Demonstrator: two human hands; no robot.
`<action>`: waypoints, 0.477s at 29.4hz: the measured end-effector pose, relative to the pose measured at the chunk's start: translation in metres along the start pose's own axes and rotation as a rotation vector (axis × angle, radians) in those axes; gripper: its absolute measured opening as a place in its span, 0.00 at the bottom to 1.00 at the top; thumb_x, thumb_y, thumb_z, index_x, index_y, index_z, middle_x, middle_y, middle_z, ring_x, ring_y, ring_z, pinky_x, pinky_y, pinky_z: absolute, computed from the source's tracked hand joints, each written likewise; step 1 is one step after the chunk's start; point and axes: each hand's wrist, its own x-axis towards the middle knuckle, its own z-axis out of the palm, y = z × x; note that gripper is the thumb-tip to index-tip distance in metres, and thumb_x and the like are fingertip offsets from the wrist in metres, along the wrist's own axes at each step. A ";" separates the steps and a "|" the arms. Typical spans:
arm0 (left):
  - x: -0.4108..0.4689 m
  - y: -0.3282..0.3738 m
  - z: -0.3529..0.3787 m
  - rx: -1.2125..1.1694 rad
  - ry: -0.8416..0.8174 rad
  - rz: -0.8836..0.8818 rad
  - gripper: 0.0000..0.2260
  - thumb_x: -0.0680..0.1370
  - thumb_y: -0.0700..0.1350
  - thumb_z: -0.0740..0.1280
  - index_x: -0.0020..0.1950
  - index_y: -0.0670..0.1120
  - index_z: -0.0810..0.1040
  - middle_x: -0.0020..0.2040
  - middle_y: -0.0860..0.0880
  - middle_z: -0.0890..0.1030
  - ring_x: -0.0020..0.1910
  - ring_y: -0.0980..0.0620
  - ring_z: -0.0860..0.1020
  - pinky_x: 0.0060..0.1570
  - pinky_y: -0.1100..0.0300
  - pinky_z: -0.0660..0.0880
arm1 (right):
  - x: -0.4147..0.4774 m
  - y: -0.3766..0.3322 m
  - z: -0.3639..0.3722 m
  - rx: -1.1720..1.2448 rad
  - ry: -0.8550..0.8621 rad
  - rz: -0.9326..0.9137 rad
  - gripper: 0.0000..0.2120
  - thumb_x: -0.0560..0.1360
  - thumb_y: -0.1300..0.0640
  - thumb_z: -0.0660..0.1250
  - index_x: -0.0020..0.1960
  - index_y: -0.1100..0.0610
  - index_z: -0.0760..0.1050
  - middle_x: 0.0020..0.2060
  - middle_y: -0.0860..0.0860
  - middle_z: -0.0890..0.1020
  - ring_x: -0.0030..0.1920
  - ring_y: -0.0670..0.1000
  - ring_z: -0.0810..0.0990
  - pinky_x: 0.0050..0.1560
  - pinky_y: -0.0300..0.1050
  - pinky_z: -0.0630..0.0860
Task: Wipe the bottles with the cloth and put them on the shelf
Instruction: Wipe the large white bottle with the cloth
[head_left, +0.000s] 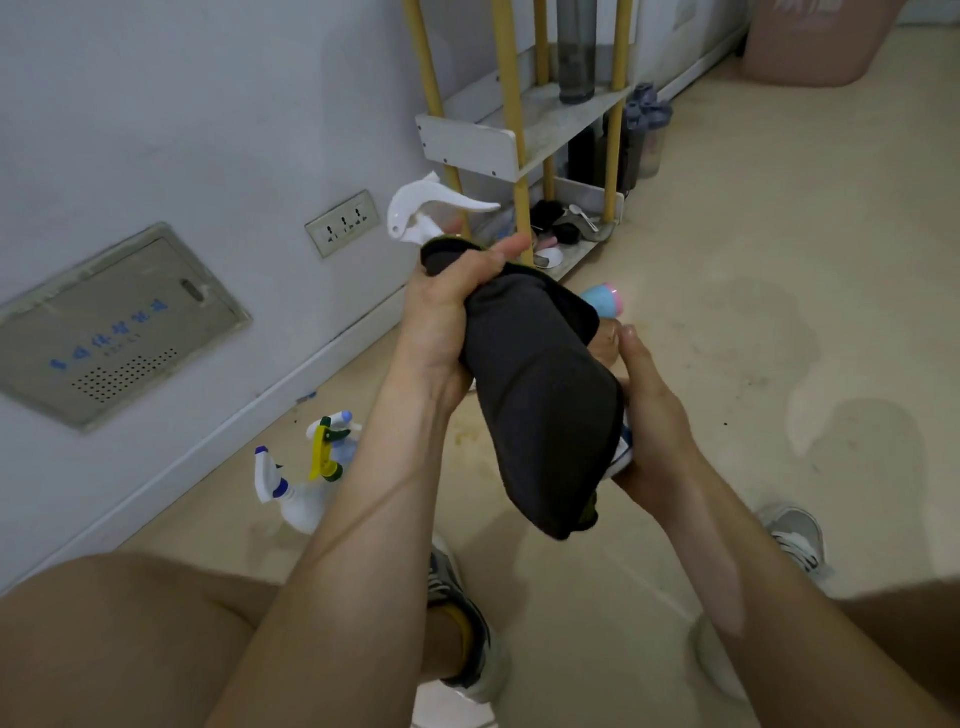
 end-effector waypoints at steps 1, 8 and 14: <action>0.000 -0.005 -0.001 -0.044 0.002 -0.035 0.06 0.77 0.35 0.65 0.51 0.45 0.76 0.57 0.38 0.82 0.53 0.44 0.81 0.59 0.47 0.77 | -0.001 0.000 0.000 0.020 0.008 0.014 0.30 0.76 0.33 0.60 0.57 0.57 0.82 0.51 0.56 0.86 0.54 0.57 0.85 0.62 0.55 0.77; -0.034 -0.078 0.015 0.223 0.068 -0.126 0.25 0.62 0.44 0.75 0.58 0.43 0.78 0.47 0.46 0.85 0.46 0.50 0.84 0.43 0.58 0.80 | -0.006 0.001 0.024 0.394 0.016 -0.107 0.20 0.83 0.51 0.57 0.62 0.64 0.77 0.52 0.61 0.83 0.53 0.59 0.83 0.58 0.50 0.79; -0.049 -0.104 0.007 0.113 0.098 -0.128 0.20 0.68 0.42 0.74 0.59 0.45 0.80 0.53 0.46 0.85 0.52 0.49 0.83 0.51 0.57 0.80 | -0.011 -0.017 0.014 0.133 -0.061 -0.128 0.22 0.86 0.54 0.50 0.54 0.64 0.79 0.38 0.55 0.86 0.36 0.50 0.85 0.33 0.36 0.79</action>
